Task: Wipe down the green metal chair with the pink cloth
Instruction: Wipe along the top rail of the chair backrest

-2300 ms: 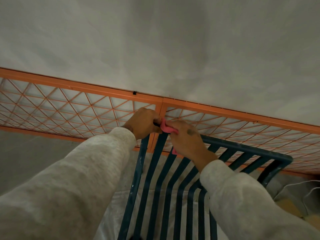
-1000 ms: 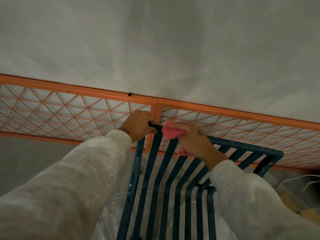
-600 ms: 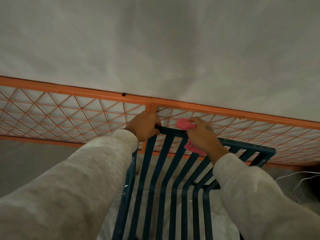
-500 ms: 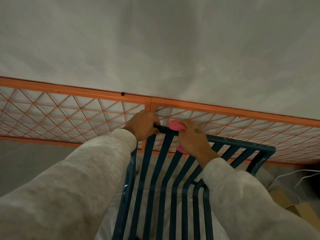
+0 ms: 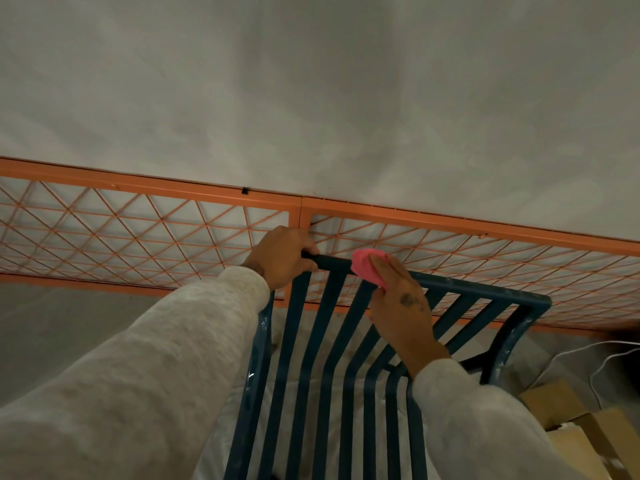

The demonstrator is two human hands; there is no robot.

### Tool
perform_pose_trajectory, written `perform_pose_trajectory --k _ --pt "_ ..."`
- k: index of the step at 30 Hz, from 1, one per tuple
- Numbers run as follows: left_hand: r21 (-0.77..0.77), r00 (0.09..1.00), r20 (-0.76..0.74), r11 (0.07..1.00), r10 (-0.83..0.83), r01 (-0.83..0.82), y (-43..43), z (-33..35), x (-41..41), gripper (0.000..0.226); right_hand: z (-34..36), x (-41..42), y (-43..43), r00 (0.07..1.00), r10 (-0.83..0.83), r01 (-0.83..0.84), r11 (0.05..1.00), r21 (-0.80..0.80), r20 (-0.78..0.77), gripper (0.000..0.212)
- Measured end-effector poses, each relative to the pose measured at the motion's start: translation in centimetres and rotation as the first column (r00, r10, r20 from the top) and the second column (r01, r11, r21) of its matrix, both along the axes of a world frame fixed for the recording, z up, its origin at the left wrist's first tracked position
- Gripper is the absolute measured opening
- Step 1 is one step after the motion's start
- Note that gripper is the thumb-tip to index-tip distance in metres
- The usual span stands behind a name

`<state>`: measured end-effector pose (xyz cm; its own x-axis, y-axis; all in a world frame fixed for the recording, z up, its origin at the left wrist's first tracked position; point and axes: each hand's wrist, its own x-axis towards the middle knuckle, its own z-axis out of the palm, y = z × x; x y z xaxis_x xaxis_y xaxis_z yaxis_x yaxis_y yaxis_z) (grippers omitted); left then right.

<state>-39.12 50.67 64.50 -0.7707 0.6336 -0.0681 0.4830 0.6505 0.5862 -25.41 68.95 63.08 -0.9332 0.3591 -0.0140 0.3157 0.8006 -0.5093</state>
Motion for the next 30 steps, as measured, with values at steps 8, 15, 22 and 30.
perform_pose_trajectory --k 8,15,22,30 --pt "0.036 1.0 -0.014 0.999 0.007 -0.006 0.0 -0.1 0.4 0.018 0.6 -1.0 -3.5 0.979 0.189 -0.19 0.982 0.007 0.082 0.07" --pt "0.038 1.0 -0.016 0.999 0.02 -0.019 0.0 -0.2 0.4 0.02 -0.5 0.3 0.0 0.999 -0.044 0.044 0.999 0.006 -0.023 0.067" --pt "0.019 0.999 -0.043 1.0 -0.001 0.001 0.0 -0.2 0.4 0.018 0.7 -1.9 -3.7 0.98 0.124 -0.121 0.992 -0.025 0.156 0.078" --pt "0.028 0.999 -0.041 1.0 0.011 -0.009 0.1 -0.3 0.5 0.018 2.2 -1.3 0.7 0.976 0.04 -0.054 0.997 0.058 0.212 0.062"
